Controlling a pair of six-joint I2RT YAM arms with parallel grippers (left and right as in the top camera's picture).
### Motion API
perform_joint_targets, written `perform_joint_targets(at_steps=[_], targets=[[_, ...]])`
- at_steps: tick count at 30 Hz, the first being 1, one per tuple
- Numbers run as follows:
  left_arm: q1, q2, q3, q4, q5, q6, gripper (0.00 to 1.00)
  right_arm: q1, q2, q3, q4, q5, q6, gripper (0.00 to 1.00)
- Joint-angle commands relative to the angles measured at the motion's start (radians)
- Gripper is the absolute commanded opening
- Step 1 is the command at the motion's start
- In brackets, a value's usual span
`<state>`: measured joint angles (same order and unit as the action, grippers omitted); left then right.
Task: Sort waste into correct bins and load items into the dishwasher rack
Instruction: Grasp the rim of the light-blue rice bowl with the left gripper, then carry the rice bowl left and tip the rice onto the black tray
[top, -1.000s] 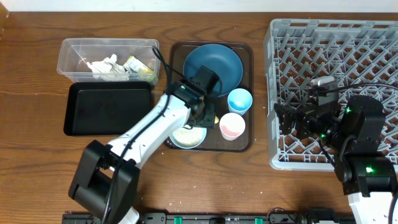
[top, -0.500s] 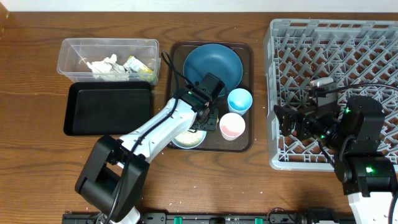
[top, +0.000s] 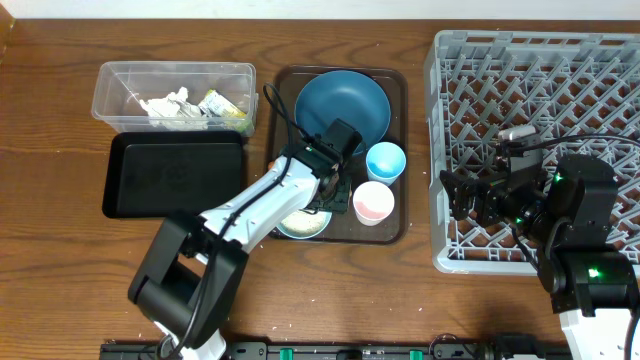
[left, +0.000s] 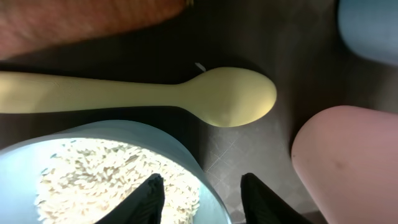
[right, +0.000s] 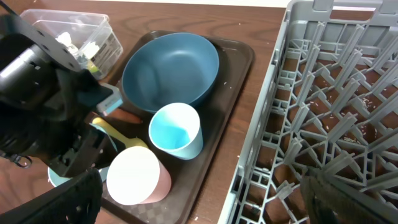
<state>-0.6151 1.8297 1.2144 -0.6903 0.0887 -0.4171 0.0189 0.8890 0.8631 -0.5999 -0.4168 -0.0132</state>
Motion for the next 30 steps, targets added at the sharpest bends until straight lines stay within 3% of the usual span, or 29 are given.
perform_joint_targets(at_steps=[1,7,11,14,30], targets=[[0.010,0.028,0.001,-0.001,0.021,0.005,0.39,-0.010,0.000,0.019,0.001,0.002,-0.018,0.99],[0.032,0.037,0.002,-0.001,0.051,0.012,0.38,-0.010,0.000,0.019,0.001,0.002,-0.018,0.99],[0.037,0.037,0.002,-0.003,0.055,0.011,0.15,-0.010,0.000,0.019,0.001,0.002,-0.018,0.99],[0.037,0.037,0.010,-0.012,0.058,0.012,0.06,-0.010,0.000,0.019,0.001,0.002,-0.018,0.99],[0.038,-0.052,0.054,-0.088,0.091,0.016,0.06,-0.010,0.000,0.019,0.003,0.002,-0.019,0.99]])
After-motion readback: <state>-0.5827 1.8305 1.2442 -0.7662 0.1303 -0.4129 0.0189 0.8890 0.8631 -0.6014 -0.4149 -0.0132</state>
